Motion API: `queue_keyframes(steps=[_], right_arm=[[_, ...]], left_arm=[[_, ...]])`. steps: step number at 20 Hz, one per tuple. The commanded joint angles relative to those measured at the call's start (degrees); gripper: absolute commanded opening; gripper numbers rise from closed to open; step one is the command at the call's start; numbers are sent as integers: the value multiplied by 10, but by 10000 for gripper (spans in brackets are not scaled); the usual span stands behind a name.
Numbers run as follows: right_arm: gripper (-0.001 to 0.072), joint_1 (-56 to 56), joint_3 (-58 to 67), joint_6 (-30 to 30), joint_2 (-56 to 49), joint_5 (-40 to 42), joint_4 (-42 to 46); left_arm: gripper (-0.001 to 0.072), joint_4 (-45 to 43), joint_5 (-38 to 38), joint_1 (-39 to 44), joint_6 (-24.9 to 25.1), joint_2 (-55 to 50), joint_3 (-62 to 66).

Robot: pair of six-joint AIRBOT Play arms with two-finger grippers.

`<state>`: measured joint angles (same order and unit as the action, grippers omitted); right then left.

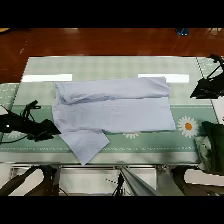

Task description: Fold the shirts.

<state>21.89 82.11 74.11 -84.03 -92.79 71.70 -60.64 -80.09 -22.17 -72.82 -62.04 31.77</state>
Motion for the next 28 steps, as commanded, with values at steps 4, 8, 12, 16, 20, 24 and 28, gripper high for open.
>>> queue_keyframes(steps=[4,8,12,16,20,24,28], right_arm=[[389,2,-26,-9,13,59,-57],[389,2,-26,-9,38,61,-57],[389,2,-26,-9,69,71,-54],[388,11,-26,-9,77,57,-21],[386,83,-100,-7,85,30,11],[415,123,-267,-40,114,83,-44],[429,115,-378,-66,113,148,-47]], left_arm=[[533,38,89,45,1,-1,-79],[368,83,185,105,-15,-2,-80],[206,88,218,148,-15,-13,-80],[25,88,185,149,9,-30,-80],[25,88,151,149,28,-21,-79],[25,88,137,149,40,1,-79],[25,88,130,150,47,7,-79]])
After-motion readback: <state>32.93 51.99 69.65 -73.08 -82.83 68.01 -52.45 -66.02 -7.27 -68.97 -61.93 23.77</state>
